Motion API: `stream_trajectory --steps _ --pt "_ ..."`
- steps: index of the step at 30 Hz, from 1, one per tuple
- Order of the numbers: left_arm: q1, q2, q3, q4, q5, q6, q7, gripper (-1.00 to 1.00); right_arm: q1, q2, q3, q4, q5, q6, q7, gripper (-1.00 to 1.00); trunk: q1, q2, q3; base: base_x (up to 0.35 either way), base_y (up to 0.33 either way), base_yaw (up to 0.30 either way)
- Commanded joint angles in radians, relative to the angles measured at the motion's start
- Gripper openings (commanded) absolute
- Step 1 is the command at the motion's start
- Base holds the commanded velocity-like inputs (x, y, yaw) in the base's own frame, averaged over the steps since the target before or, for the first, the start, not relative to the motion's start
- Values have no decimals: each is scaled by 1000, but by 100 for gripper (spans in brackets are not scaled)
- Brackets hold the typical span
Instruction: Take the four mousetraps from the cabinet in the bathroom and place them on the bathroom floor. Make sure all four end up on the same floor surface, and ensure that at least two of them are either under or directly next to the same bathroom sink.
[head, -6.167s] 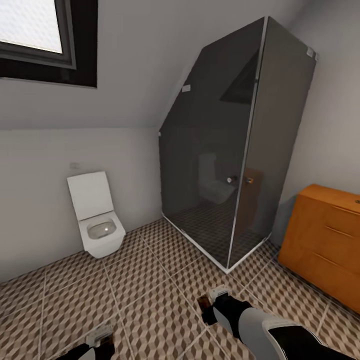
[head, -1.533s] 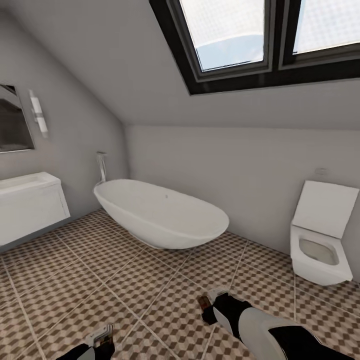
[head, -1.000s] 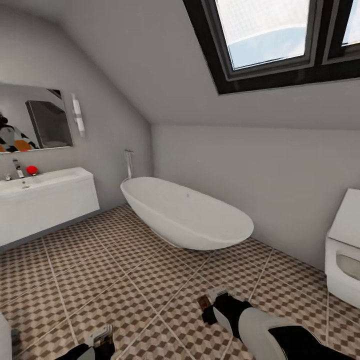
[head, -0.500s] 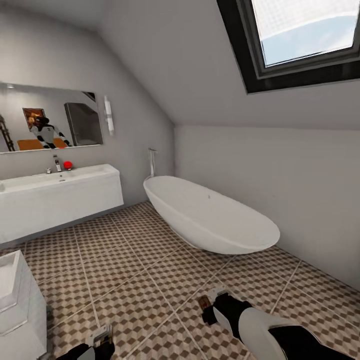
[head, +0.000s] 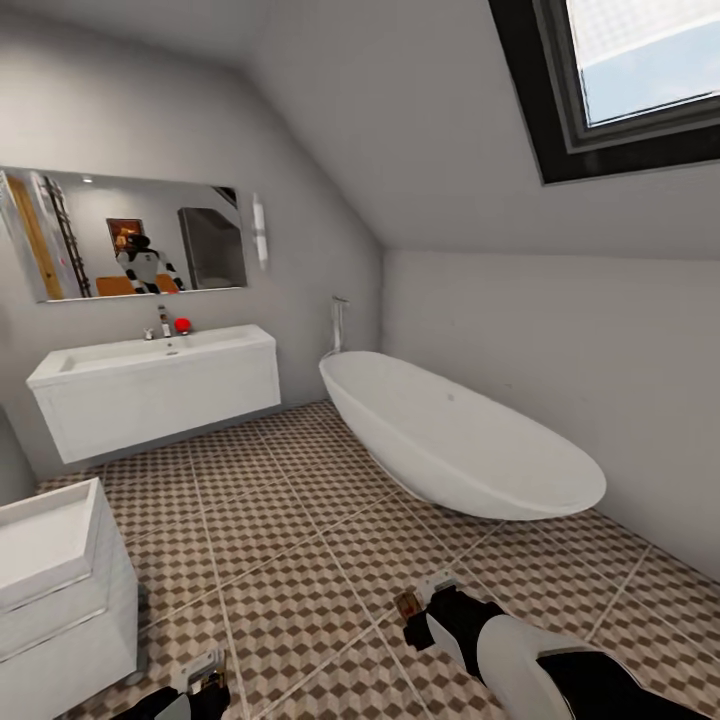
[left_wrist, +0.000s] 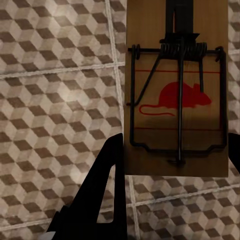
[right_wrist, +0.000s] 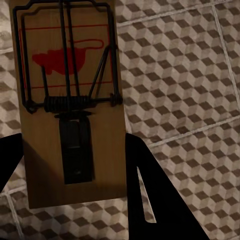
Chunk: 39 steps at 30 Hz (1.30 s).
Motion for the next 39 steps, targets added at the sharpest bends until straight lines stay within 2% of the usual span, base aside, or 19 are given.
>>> stream_trajectory --steps 1,4,12,39 --pt "-1 0 1 0 3 4 4 -100 -2 0 2 2 2 2 -5 -100 0 -1 -1 0 0 40" --pt "-1 0 1 0 4 4 3 -100 -1 0 1 1 3 3 -4 -100 0 -1 -1 0 0 22" --pt "-1 0 1 -2 2 3 3 -100 -1 0 3 2 45 3 -2 -100 0 -1 -1 70 0 1" --pt "-1 3 1 -1 2 4 3 -100 -2 0 2 2 48 5 -5 -100 0 -1 -1 314 0 1"
